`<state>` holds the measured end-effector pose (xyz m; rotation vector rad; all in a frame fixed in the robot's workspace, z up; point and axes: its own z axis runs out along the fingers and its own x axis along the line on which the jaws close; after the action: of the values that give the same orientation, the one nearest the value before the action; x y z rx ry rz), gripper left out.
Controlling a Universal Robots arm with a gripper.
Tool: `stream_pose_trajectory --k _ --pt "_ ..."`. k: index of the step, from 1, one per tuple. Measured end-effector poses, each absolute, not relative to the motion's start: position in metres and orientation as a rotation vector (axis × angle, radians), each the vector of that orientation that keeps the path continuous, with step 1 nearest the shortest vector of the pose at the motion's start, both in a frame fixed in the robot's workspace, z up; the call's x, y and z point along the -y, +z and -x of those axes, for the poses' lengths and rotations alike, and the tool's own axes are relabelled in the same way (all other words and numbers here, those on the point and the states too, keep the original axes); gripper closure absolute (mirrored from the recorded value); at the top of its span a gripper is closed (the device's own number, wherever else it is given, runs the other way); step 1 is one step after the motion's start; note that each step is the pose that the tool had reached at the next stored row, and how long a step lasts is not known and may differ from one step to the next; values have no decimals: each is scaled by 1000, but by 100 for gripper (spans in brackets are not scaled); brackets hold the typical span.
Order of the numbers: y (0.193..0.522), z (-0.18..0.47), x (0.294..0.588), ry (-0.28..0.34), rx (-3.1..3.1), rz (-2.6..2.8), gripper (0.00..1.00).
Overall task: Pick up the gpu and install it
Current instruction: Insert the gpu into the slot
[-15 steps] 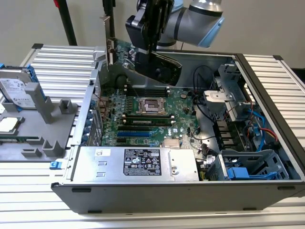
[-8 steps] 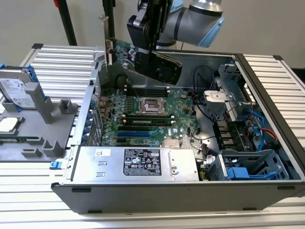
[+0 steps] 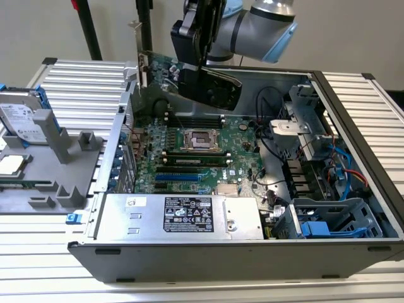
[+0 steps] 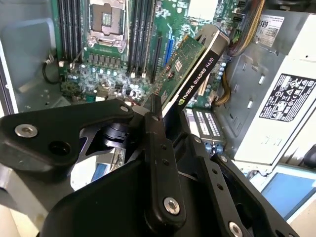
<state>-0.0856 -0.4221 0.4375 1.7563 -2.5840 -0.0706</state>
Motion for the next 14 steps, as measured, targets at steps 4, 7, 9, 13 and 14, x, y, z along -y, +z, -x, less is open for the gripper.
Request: stream_pose_trajectory --k 4,7,9,13,14 --pt "438 86 422 -70 2560 -1790 100" --pt "438 86 422 -70 2540 -1817 100" --pt "438 86 422 -70 2524 -1839 100" --pt "438 86 422 -69 2488 -1886 100" --pt "438 86 422 -69 2479 -1897 100"
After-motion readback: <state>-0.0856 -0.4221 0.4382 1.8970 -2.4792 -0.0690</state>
